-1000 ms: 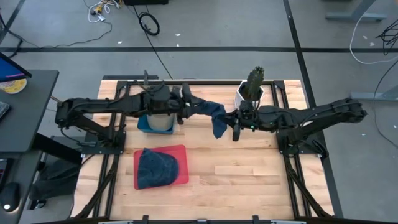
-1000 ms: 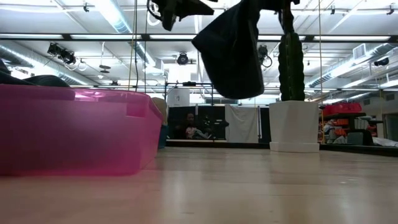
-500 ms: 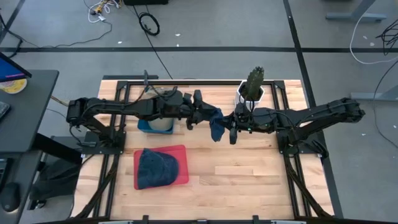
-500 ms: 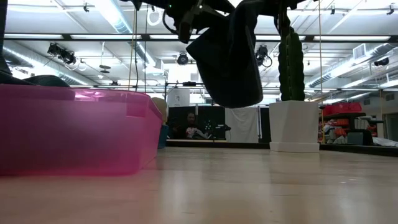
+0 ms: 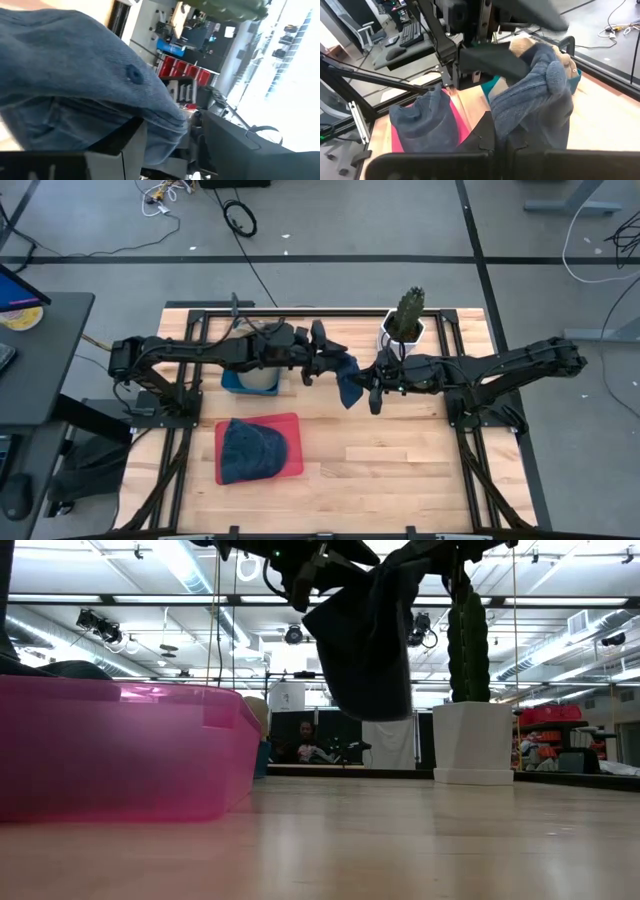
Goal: Pick & Place hat
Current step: Put the blue cap into the pink bin
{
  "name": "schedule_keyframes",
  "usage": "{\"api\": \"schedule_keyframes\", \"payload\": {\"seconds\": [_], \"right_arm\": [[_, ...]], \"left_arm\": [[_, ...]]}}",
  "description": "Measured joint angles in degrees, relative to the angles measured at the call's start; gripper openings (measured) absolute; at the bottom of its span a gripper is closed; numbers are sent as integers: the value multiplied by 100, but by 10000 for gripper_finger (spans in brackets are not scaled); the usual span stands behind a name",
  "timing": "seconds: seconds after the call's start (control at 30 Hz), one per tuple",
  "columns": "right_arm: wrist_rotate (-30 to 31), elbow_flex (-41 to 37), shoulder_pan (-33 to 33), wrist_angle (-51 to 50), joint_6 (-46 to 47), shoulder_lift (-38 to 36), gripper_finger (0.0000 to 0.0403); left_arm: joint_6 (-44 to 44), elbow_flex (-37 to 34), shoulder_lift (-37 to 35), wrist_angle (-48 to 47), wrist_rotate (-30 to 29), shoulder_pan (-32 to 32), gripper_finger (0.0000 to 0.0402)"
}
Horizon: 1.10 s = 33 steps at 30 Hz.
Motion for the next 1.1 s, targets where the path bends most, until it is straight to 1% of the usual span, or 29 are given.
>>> {"api": "schedule_keyframes", "payload": {"seconds": [0.1, 0.47, 0.57, 0.63, 0.73, 0.93, 0.97, 1.03, 1.1], "right_arm": [[-32, 0, 2, -1, -28, -2, 0], [-146, 0, 2, -44, -157, -4, 0], [-145, 0, 2, -47, -157, -4, 0], [-145, 0, 2, -55, -159, -4, 0], [-145, 0, 2, -70, -159, -4, 0], [-142, -2, 0, -79, -159, -4, 0], [-142, -2, 1, -77, -156, -4, 0], [-147, -2, 2, -73, -60, -4, 4], [-257, -2, 0, -69, 67, -5, 18]], "left_arm": [[3, 1, 31, -135, 20, -4, 197], [105, 0, 166, -141, 42, -2, 197], [248, 6, 225, -81, 40, 0, 186], [259, -4, 233, -88, 37, 0, 170], [417, -2, 225, -65, 9, 0, 131], [726, -2, 225, -1, -11, 0, 21], [827, -2, 225, 15, -11, 0, 13], [902, -2, 225, 42, -11, 0, 10], [964, -2, 210, 154, -8, 0, 7]]}}
